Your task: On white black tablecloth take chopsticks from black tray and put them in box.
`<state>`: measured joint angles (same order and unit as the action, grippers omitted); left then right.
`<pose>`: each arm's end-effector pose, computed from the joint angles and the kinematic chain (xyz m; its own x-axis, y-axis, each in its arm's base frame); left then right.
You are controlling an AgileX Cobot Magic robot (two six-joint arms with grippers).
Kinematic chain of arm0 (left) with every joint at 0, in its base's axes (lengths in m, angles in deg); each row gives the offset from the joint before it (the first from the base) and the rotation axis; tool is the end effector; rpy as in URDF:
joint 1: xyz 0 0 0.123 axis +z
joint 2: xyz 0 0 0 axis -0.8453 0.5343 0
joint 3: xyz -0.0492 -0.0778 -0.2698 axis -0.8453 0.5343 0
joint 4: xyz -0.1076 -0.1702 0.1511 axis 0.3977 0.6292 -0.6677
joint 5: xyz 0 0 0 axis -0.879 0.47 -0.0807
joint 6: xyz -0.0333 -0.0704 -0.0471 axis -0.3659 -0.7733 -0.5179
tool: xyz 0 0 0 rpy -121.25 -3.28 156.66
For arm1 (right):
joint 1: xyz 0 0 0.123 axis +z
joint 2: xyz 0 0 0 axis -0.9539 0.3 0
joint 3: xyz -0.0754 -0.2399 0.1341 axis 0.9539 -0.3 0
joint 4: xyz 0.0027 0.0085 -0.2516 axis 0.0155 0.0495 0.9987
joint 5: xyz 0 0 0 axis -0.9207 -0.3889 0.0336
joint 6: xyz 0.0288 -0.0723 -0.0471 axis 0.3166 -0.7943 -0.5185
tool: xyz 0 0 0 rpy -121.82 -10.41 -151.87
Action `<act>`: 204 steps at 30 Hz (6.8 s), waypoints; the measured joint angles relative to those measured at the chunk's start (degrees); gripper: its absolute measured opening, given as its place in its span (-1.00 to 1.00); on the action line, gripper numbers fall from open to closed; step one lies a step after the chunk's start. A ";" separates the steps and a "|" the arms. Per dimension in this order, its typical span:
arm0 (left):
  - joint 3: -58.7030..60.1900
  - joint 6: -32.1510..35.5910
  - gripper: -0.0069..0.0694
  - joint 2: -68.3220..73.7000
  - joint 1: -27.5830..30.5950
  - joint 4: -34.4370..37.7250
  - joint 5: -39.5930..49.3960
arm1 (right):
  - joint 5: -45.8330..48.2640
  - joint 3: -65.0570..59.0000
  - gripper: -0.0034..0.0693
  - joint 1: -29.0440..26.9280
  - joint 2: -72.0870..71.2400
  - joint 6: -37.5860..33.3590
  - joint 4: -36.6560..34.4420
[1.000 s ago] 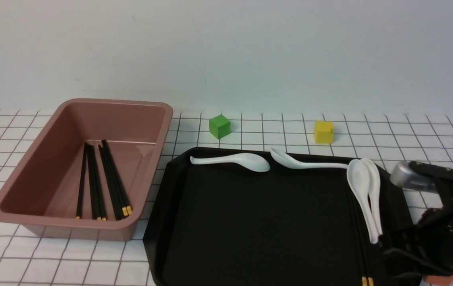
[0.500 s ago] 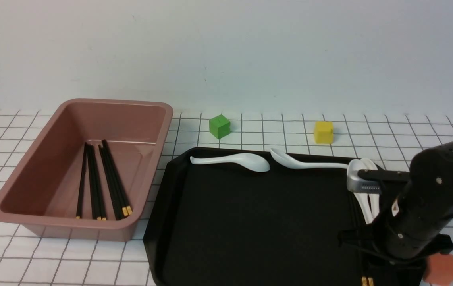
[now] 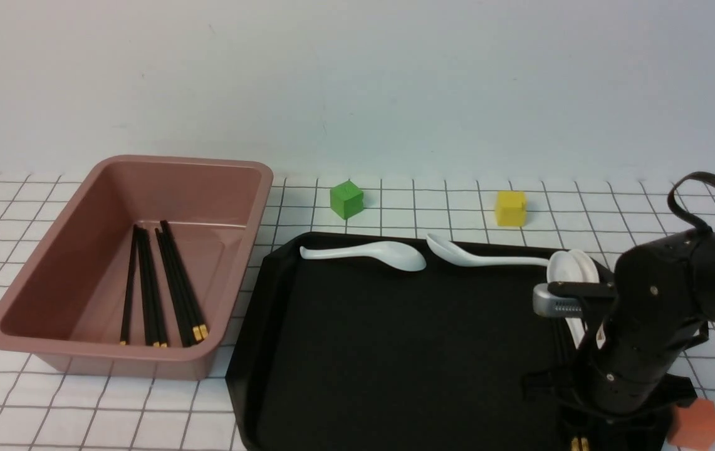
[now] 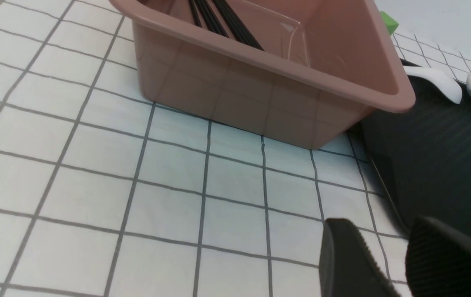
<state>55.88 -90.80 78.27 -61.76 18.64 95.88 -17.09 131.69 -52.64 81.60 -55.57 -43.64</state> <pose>0.0513 -0.0111 0.1693 -0.3426 -0.3426 -0.8748 0.0245 0.9276 -0.3728 0.2874 0.1075 0.1467 -0.9866 0.1252 -0.1044 0.1156 0.9889 0.0931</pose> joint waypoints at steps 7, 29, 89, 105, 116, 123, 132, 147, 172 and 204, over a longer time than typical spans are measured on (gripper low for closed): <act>0.00 0.00 -0.19 0.00 0.00 0.00 0.00 | 1.22 0.14 -0.51 0.00 0.11 0.00 0.50; 0.00 0.00 -0.19 0.00 0.00 0.00 0.00 | 14.38 10.34 -0.51 0.85 -7.80 -3.06 -6.66; 0.00 0.00 -0.19 0.00 0.00 0.00 0.00 | 33.00 58.18 -0.93 17.23 -21.22 -28.40 5.35; 0.00 0.00 -0.19 0.00 0.00 0.00 0.00 | 8.12 -5.02 -0.90 17.23 -67.53 -17.09 11.39; 0.00 0.00 -0.19 0.00 0.00 0.00 0.00 | -26.32 -32.33 -0.88 17.23 -73.90 -16.68 11.40; 0.00 0.00 -0.19 0.00 0.00 0.00 0.00 | -26.05 -35.79 -0.87 17.23 -73.90 -16.56 11.45; 0.00 0.00 -0.19 0.00 0.00 0.00 0.00 | -25.15 -38.45 -0.85 17.23 -73.90 -16.56 11.45; 0.00 0.00 -0.19 0.00 0.00 0.00 0.00 | -24.66 -40.54 -0.79 15.36 -77.81 -16.56 11.12; 0.00 0.00 -0.19 0.00 0.00 0.00 0.00 | -19.22 -55.19 -0.70 -18.26 -102.43 -16.53 4.11; 0.00 0.00 -0.19 0.00 0.00 0.00 0.00 | -18.74 -55.10 -0.59 -18.26 -102.43 -16.53 4.16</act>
<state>55.88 -90.80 78.27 -61.76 18.64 95.88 -35.83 76.59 -70.91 -20.83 -72.11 -39.48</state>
